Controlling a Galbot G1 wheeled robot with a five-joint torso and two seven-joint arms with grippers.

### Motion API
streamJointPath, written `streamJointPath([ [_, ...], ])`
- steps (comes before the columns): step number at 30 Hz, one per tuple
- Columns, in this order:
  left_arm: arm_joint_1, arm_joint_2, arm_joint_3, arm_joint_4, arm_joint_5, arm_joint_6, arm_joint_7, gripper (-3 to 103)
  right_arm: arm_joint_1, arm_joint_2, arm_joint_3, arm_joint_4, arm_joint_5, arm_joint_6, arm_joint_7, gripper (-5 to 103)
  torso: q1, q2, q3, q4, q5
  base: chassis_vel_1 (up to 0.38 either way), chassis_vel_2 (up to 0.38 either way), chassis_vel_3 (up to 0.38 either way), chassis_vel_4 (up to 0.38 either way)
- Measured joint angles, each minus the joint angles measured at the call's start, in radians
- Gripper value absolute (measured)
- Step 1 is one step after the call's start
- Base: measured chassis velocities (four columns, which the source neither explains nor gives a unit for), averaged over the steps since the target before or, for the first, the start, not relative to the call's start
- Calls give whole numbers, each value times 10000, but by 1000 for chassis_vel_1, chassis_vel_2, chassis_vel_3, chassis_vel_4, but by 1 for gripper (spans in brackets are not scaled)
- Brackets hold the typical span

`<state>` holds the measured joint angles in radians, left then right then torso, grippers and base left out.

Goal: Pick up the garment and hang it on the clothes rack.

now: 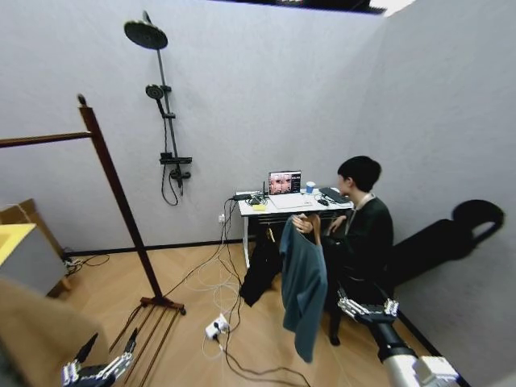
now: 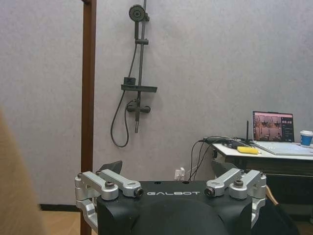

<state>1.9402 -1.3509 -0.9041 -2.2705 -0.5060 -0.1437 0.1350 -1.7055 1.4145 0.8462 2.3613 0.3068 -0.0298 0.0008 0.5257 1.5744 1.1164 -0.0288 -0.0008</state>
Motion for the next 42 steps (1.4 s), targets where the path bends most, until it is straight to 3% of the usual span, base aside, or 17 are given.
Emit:
streamJointPath([
  [2, 0, 0, 0, 0, 0, 0, 0, 100, 65, -17, 27, -12, 5, 129, 75, 100, 8, -5, 5, 4, 16, -362, 357, 344, -352],
  [4, 0, 1, 0, 1, 0, 0, -1, 100, 140, -65, 124, -11, 184, 157, 159, 100, 2, -1, 0, 0, 0, -351, 343, 371, -343],
  [6, 0, 0, -1, 0, 0, 0, 1, 100, 165, -93, 176, -13, 296, 197, 177, 100, 2, -1, 1, 1, 0, -355, 347, 350, -352],
  [7, 0, 0, 0, -1, 0, 0, 0, 100, 212, -133, 270, -36, 452, 261, 195, 100, 12, -6, 6, 8, 18, -288, 350, 259, -276],
  [10, -1, 1, 0, 0, 0, 0, 1, 100, 233, -233, 522, -83, 747, 288, 187, 100, 15, -7, 5, -1, -1, -225, 224, 203, -187],
  [13, -1, 1, 0, 0, -1, 0, -1, 100, 360, -381, 798, -199, 1041, 259, 176, 100, 15, -8, 6, 2, 14, -108, 150, 110, -41],
  [18, 1, 0, 0, 0, 0, 0, 0, 100, 1186, -932, 1121, -1029, 1803, 50, -189, 100, -9, 3, -1, 6, 11, 15, -15, -14, 20],
  [31, 1, 0, 0, 0, 0, 0, -1, 100, 2286, -1495, 655, -2261, 1619, 82, -856, 100, 7, -4, 3, 3, 8, 10, -24, -16, 11],
  [42, 1, 0, 0, 0, 0, 0, -1, 100, 3109, -1862, 259, -3012, 1375, -29, -932, 101, 4, -3, 3, 3, 8, 0, 0, 0, 0],
])
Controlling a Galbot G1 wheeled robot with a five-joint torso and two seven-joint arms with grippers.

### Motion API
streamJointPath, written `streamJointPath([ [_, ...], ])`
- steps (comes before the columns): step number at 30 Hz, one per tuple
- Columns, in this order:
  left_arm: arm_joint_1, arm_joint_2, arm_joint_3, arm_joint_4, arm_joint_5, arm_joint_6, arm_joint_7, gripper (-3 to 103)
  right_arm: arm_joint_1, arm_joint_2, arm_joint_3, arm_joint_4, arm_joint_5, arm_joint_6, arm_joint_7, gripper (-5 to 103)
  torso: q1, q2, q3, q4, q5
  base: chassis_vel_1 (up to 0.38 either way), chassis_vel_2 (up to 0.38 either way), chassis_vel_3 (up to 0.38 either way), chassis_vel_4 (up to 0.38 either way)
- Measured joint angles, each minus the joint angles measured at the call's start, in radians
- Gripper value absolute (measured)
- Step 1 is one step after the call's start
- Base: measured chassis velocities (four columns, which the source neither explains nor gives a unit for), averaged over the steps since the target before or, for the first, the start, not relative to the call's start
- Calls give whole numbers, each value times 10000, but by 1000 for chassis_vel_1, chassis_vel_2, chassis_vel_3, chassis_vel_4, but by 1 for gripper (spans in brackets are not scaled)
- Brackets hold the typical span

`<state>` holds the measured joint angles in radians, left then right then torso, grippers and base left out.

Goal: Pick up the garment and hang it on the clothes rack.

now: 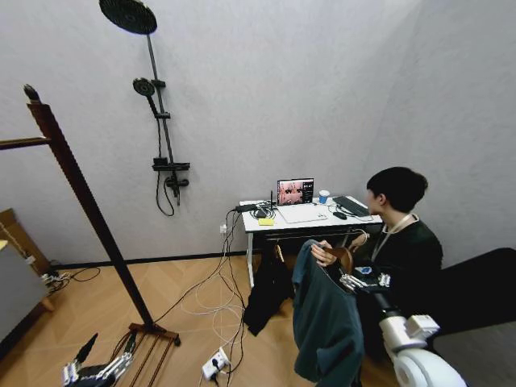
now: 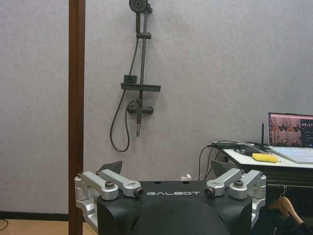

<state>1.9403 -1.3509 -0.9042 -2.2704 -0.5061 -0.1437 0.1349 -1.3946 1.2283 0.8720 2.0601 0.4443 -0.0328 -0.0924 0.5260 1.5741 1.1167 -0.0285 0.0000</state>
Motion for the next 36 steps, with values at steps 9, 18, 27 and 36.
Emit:
streamJointPath([
  [9, 0, 0, 0, 0, 0, 0, 0, 100, 276, 57, -209, -512, -558, 476, -160, 65, -1, 0, 0, 0, 0, 0, 0, 0, 0],
  [18, 0, 0, 0, 0, 0, 0, 0, 100, 414, 335, -221, -864, -2708, 1240, -70, 38, -1, 0, 0, 0, 0, 0, 0, 0, 0],
  [27, 0, 0, 0, 0, 0, 0, 0, 100, 429, 325, -233, -894, -2296, 1322, -238, 10, -1, 2, -1, 1, -1, 0, 0, 0, 0],
  [36, 0, 0, 0, 0, 0, 0, 0, 100, 448, 387, -515, -764, -1408, 1331, -614, 10, -1, 1, 0, -2, 0, 0, 0, 0, 0],
])
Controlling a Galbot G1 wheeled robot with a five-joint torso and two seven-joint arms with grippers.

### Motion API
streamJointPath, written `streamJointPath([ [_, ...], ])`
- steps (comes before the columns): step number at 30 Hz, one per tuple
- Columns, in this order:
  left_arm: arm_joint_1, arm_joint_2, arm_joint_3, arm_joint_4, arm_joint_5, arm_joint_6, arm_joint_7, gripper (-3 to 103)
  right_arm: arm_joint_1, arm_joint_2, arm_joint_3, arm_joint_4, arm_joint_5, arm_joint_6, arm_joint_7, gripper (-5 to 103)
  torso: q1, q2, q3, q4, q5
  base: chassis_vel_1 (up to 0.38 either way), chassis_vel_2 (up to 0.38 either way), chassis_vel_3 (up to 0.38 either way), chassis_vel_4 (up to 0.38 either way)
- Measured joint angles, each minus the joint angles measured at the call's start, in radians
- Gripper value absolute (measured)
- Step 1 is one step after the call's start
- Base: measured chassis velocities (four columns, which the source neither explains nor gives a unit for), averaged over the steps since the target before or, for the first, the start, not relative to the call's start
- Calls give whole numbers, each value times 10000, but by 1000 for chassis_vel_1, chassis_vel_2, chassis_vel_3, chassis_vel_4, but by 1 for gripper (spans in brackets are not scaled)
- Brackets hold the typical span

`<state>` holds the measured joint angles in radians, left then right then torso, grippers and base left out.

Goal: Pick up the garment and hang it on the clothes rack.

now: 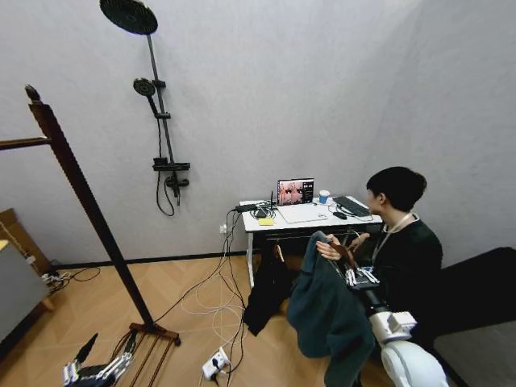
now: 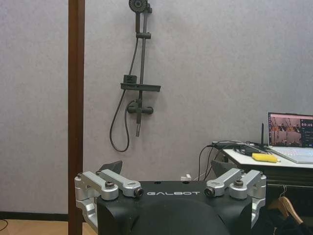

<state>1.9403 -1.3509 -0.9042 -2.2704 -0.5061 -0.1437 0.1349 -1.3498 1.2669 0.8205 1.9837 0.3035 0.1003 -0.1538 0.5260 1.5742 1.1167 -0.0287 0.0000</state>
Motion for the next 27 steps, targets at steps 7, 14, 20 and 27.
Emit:
streamJointPath([
  [7, 0, 0, 0, 0, 0, 1, 0, 100, -33, 104, -431, 620, 1492, -311, -74, 10, -1, 0, 0, 1, -1, 0, 0, 0, 0],
  [14, 0, 0, 0, 0, 0, 0, 0, 100, 24, -230, -862, 1362, 2643, -809, -488, 10, -1, 0, -1, 0, -1, 0, 0, 0, 0],
  [20, 0, 0, 0, 0, 0, 0, 0, 100, 374, -745, -1436, 2178, 3495, -2156, 272, 10, -23, -46, -22, 1, -1, 0, 0, 0, 0],
  [27, 0, 0, 0, 0, 0, 0, 1, 100, 998, -1612, -1505, 2657, 3076, -2711, 356, 10, -104, -195, -90, 0, 2, 25, 16, 17, 20],
])
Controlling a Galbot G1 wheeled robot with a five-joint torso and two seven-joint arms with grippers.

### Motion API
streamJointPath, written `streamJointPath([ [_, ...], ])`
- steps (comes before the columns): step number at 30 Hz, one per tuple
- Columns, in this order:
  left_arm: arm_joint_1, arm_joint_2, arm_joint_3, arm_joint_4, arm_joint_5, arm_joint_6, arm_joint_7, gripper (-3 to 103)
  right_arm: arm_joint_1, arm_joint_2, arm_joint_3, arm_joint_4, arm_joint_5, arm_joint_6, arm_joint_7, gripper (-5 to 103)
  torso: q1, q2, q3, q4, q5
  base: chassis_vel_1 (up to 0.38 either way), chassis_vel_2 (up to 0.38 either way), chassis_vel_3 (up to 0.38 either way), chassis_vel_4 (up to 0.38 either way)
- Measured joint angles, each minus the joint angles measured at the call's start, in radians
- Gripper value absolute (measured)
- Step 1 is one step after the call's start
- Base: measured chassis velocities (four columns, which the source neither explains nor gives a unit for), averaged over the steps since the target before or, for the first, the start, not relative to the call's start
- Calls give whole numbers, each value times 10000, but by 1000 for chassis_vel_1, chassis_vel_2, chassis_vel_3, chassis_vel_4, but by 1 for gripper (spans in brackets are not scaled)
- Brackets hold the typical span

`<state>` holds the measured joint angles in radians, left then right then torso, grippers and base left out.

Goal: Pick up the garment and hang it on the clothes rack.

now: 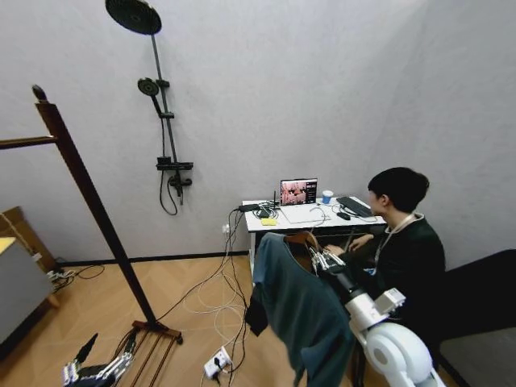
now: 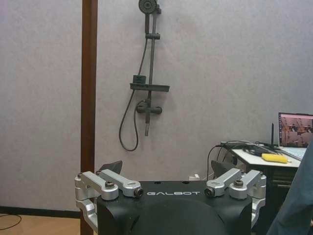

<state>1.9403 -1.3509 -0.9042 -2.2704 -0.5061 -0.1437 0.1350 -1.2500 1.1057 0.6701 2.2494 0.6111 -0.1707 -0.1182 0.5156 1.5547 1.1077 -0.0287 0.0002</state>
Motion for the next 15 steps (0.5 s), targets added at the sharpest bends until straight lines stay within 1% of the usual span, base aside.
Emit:
streamJointPath([
  [2, 0, 0, 0, 0, 0, 0, 0, 100, 141, -139, -53, 74, -66, -80, 1, 10, -15, -33, -17, -1, -1, 69, 49, 57, 62],
  [4, 0, 0, 0, 0, 0, 0, 0, 100, 323, -453, -191, 272, 183, -268, 4, 10, -39, -88, -46, 0, -2, 70, 51, 78, 69],
  [5, 0, 0, 0, 0, 0, 0, 0, 100, 323, -453, -191, 272, 183, -268, 4, 10, -39, -88, -46, 0, -2, 72, 54, 78, 75],
  [7, 0, 0, 0, 0, 0, 0, -1, 100, 481, -724, -248, 395, 369, -361, 0, 10, -63, -137, -75, 0, 0, 77, 61, 85, 81],
  [9, 0, 0, 0, 0, 0, 0, 1, 100, 769, -1156, -249, 418, 417, -369, -94, 10, -94, -203, -110, 0, 0, 94, 84, 83, 84],
  [10, 0, 0, 0, 0, 0, 0, 1, 100, 769, -1156, -249, 418, 417, -369, -94, 10, -94, -203, -110, 0, 0, 94, 84, 88, 84],
  [12, 0, 0, 0, 0, 0, 0, -1, 100, 1116, -1538, -270, 405, 1004, -485, -68, 10, -124, -264, -143, -1, -2, 109, 79, 89, 105],
  [13, 0, 0, 0, 0, 0, 0, -1, 100, 1116, -1538, -270, 405, 1004, -485, -68, 10, -124, -264, -143, -1, -2, 111, 75, 89, 101],
  [14, 0, 0, 0, 0, 0, 0, -1, 100, 1383, -1718, -352, 411, 1577, -669, 39, 10, -142, -301, -162, -1, -2, 115, 102, 99, 101],
  [15, 0, 0, 0, 0, 0, 0, -1, 100, 1383, -1718, -352, 411, 1577, -669, 39, 10, -142, -301, -162, -1, -2, 115, 102, 99, 101],
])
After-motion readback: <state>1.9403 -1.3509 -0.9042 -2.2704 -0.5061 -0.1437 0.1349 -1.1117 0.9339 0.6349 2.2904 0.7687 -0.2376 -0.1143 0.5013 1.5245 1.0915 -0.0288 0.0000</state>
